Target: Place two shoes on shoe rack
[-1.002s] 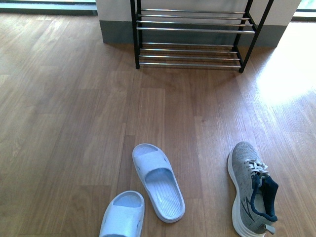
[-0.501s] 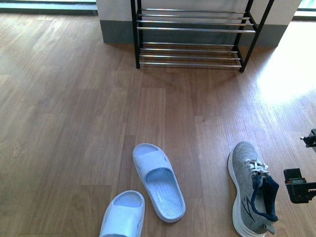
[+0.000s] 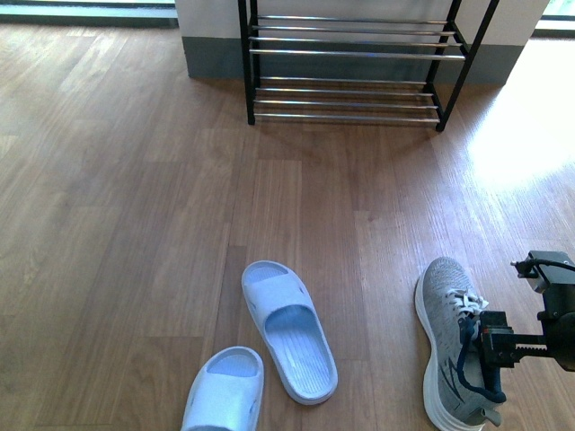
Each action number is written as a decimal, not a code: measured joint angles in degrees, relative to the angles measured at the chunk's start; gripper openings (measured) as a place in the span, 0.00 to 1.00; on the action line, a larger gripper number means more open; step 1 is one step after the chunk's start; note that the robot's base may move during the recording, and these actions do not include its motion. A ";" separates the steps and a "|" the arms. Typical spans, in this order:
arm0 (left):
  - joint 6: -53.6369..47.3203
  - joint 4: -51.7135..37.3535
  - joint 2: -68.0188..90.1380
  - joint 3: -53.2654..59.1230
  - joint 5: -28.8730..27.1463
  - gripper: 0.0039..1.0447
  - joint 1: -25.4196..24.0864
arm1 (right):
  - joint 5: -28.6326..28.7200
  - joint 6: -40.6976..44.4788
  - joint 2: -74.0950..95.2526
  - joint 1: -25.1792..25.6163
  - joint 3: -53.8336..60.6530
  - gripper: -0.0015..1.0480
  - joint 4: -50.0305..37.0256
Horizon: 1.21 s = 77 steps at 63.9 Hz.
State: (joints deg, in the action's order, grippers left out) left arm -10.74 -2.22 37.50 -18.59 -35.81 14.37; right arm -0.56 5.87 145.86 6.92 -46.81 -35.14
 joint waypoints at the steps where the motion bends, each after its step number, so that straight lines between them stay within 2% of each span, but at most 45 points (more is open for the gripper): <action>1: -0.02 0.00 0.00 0.00 0.00 0.05 0.00 | 0.02 0.00 0.28 0.02 -0.22 0.91 0.00; 13: 0.00 0.00 0.00 0.00 -0.02 0.05 0.00 | 0.00 -0.57 5.03 0.50 -4.17 0.91 -0.48; 16: -0.02 0.00 0.00 0.00 -0.02 0.05 0.00 | 0.44 -1.14 5.97 0.48 -5.14 0.88 -0.48; 39: 0.00 0.00 0.00 0.00 -0.02 0.05 0.00 | 2.89 -6.38 9.46 -1.90 -8.07 0.38 -2.75; 47: -0.02 0.00 0.00 0.00 -0.02 0.05 0.00 | 1.75 -6.67 9.99 -2.51 -8.33 0.13 -3.48; 53: -0.02 0.00 0.00 0.00 -0.02 0.05 0.00 | 1.09 -6.73 10.05 -2.45 -8.31 0.02 -3.78; 77: -0.02 0.00 0.00 0.00 -0.02 0.05 0.00 | -0.09 -2.84 1.49 0.11 -0.68 0.01 -5.29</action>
State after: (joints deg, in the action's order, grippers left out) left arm -10.76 -2.22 37.50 -18.59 -35.83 14.37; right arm -0.64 3.03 147.35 7.03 -47.48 -40.42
